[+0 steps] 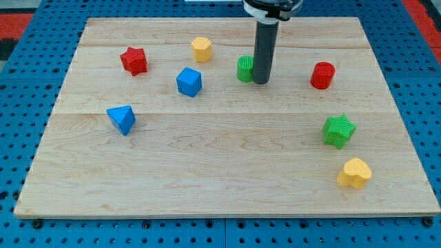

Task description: Move the red circle slightly towards the green star

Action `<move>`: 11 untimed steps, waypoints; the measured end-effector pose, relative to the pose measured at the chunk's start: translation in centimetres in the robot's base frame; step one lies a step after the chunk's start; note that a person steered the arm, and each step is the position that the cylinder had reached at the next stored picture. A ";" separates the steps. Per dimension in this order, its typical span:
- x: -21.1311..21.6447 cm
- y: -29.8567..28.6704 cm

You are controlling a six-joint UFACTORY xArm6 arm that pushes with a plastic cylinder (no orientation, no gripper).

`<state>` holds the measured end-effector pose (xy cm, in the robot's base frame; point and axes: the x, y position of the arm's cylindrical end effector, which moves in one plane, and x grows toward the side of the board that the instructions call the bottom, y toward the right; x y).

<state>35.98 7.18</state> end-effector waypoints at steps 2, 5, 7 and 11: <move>-4.2 5.7; -2.1 8.7; -1.3 11.2; -0.6 13.8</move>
